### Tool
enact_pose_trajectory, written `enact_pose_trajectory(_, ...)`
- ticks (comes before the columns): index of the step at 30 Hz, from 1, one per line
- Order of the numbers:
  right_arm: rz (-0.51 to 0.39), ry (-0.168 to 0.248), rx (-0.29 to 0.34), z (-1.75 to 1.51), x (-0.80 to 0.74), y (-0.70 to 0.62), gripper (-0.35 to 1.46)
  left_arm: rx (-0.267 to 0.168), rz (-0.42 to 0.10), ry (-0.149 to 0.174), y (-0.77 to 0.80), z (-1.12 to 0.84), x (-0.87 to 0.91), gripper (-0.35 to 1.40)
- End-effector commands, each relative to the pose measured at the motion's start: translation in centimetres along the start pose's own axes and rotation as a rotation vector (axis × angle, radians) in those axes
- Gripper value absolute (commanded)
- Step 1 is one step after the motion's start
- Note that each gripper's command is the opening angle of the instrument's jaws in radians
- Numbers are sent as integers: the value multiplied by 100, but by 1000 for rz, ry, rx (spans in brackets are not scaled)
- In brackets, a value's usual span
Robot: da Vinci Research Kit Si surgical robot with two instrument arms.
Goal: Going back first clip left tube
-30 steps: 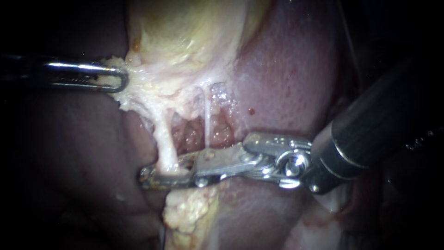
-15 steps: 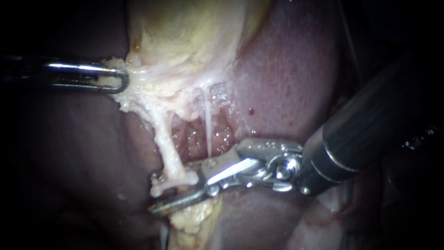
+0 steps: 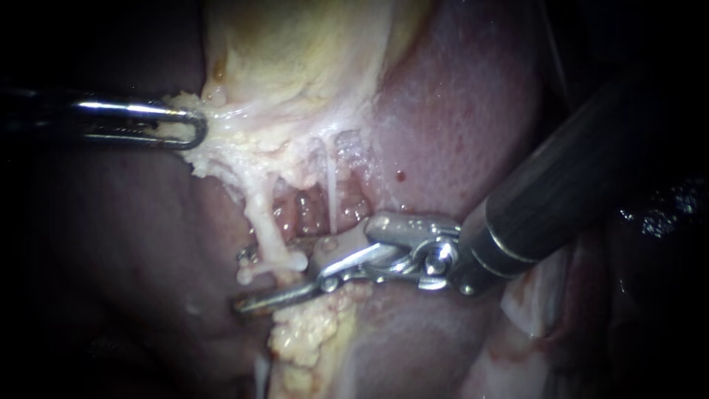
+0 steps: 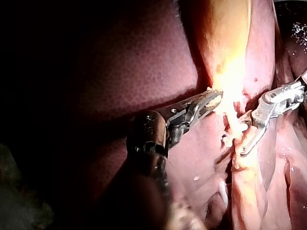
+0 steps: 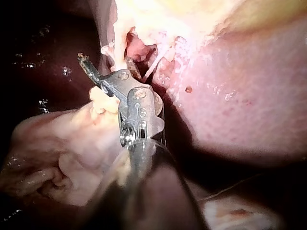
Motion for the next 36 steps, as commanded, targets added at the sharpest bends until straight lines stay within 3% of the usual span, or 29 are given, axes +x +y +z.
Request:
enact_pose_trajectory(1, 0, 4, -13, -2, 0, 3, 50, 1, 0, 0, 0, 0, 0, -35)
enact_pose_trajectory(18, -27, 13, -43, -19, -5, 11, 50, 0, 0, 0, 0, -1, -1, -35)
enact_pose_trajectory(30, -56, 15, -49, -50, -4, 5, 50, -1, 1, -1, 0, -3, -2, -35)
enact_pose_trajectory(36, -158, 16, -45, -90, 1, -6, 50, -1, 1, -1, 0, -4, -3, -35)
